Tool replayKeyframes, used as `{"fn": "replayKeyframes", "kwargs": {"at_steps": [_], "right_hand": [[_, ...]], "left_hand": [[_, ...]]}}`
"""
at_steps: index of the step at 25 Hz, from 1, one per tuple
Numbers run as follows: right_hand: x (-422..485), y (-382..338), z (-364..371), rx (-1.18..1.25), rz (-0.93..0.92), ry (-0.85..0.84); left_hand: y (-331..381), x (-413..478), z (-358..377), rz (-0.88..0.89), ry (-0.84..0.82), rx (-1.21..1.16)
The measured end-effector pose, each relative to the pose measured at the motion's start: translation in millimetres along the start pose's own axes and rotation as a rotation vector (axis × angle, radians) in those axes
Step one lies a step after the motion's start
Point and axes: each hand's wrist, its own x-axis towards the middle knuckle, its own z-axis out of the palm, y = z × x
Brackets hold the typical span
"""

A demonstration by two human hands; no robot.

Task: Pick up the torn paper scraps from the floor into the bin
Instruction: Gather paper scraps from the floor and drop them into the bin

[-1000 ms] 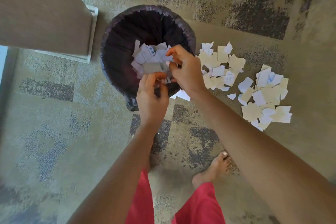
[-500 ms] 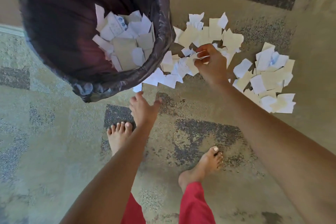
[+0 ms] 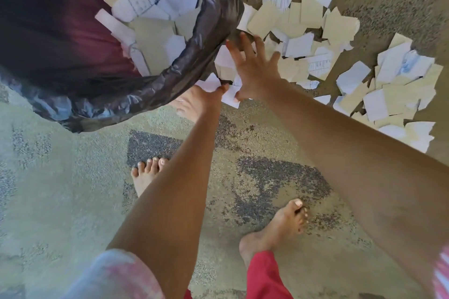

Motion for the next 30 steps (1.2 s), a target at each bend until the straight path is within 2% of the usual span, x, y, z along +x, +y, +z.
{"fn": "replayKeyframes", "kwargs": {"at_steps": [4, 9, 15, 18, 20, 24, 30], "right_hand": [[5, -12, 8, -0.072, -0.093, 0.019], [-5, -10, 22, -0.054, -0.088, 0.09], [-41, 4, 54, -0.065, -0.022, 0.094], [-57, 25, 57, -0.006, -0.023, 0.085], [-58, 38, 53, 0.0, -0.035, 0.085], [-50, 51, 44, -0.123, -0.101, -0.01], [-56, 40, 49, -0.237, -0.093, 0.058]], "left_hand": [[-13, -1, 27, 0.1, 0.118, 0.083], [-20, 9, 33, 0.175, 0.205, 0.096], [-31, -1, 36, 0.481, 0.133, 0.245], [-41, -1, 30, 0.561, 0.1, 0.318], [-40, -3, 28, 0.549, 0.08, 0.369], [-26, -21, 46, 0.356, -0.026, 0.359], [-28, -41, 72, 0.294, 0.123, 0.327]]}}
